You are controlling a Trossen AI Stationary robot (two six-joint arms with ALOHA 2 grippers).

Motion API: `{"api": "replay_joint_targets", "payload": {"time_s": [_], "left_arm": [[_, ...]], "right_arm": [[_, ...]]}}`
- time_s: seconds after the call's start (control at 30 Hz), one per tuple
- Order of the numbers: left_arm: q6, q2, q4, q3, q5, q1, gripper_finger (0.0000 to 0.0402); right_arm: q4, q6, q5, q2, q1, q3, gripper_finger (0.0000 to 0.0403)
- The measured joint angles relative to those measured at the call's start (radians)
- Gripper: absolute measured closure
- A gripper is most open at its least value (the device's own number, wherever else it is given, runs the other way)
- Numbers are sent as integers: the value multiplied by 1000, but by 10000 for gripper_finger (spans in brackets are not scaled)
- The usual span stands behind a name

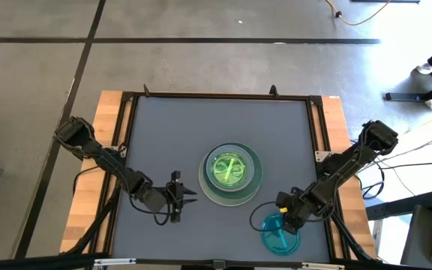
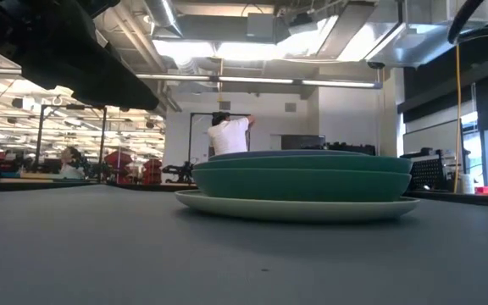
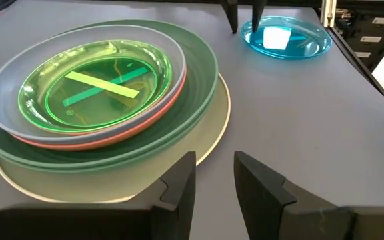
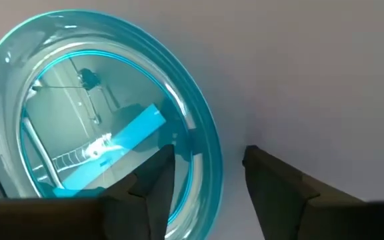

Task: Stack plastic plates
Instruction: Stack the blue plate on the green plate

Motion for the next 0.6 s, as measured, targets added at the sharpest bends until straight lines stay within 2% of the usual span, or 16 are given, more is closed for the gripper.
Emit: {"api": "replay_joint_targets", "payload": {"time_s": [0.4, 0.6], "left_arm": [[0, 0, 0, 0, -1, 5, 305], [0, 0, 0, 0, -1, 5, 305]], "right_arm": [[13, -79, 35, 2, 0, 0, 390], [45, -157, 41, 2, 0, 0, 392]]}}
